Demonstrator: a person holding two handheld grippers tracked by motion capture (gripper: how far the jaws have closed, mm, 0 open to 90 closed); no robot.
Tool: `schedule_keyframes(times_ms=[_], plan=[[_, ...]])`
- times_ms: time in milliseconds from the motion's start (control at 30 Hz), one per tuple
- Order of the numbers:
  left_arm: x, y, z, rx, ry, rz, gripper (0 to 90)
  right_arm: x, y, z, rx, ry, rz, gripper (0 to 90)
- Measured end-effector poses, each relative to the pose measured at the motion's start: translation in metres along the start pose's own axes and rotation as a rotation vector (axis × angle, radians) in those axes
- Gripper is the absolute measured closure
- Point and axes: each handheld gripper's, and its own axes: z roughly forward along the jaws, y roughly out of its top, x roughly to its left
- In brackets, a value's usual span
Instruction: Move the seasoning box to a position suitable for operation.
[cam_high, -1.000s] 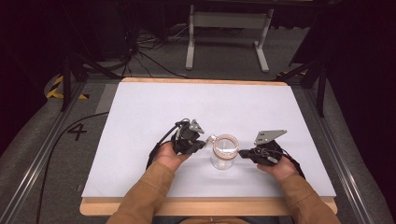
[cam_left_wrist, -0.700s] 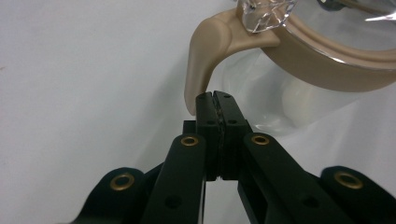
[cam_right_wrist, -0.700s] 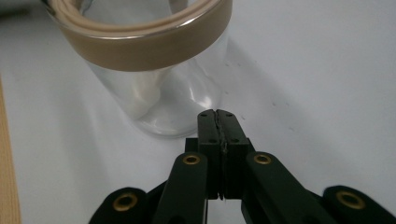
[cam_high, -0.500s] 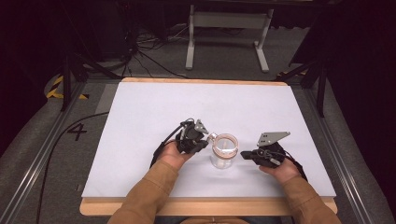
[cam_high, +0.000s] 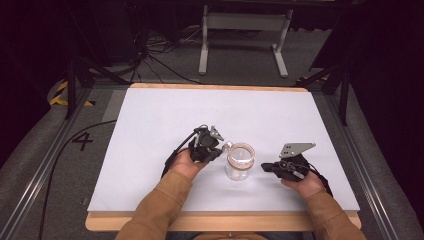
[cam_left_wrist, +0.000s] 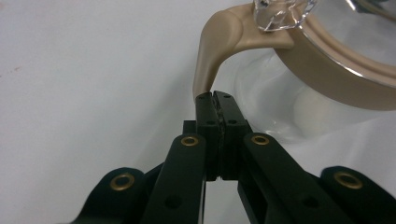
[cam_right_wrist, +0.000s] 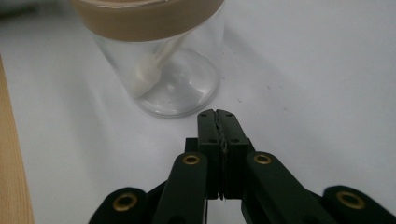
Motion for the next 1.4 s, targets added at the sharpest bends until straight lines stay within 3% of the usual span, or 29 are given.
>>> schedule_keyframes(times_ms=[100, 200, 233, 267, 333, 367, 700, 933, 1267, 1400], plan=[[0.0, 0.001, 0.0, 0.01, -0.002, 0.0, 89.6, 0.0, 0.0, 0.0, -0.001, 0.0, 0.001, 89.4], [0.001, 0.001, 0.003, -0.011, 0.027, -0.005, 89.6, 0.0, -0.001, -0.001, -0.002, -0.003, 0.001, 89.4], [0.002, 0.002, 0.002, 0.006, 0.015, 0.001, 89.6, 0.0, -0.001, -0.001, -0.002, -0.005, 0.003, 89.4], [0.002, 0.002, 0.004, -0.015, 0.026, 0.0, 89.6, 0.001, -0.002, -0.001, -0.002, -0.005, 0.006, 89.4], [0.002, 0.004, 0.004, -0.003, 0.023, 0.006, 89.6, 0.001, -0.003, -0.002, -0.004, -0.008, 0.006, 89.4], [0.002, 0.004, 0.006, -0.023, 0.04, 0.009, 89.6, 0.001, -0.003, -0.003, -0.003, -0.009, 0.006, 89.4], [0.012, 0.011, 0.015, -0.069, 0.015, 0.024, 89.6, 0.008, -0.009, -0.007, -0.004, -0.026, 0.013, 89.4], [0.013, 0.015, 0.017, -0.124, 0.04, 0.036, 89.6, 0.014, -0.008, -0.003, -0.015, -0.041, 0.004, 89.5], [0.013, -0.004, -0.012, -0.148, 0.034, -0.009, 89.0, 0.013, 0.007, 0.015, -0.051, -0.085, -0.01, 89.5], [0.013, -0.014, -0.025, -0.159, 0.045, -0.028, 88.5, 0.009, 0.01, 0.028, -0.022, -0.086, -0.029, 89.6]])
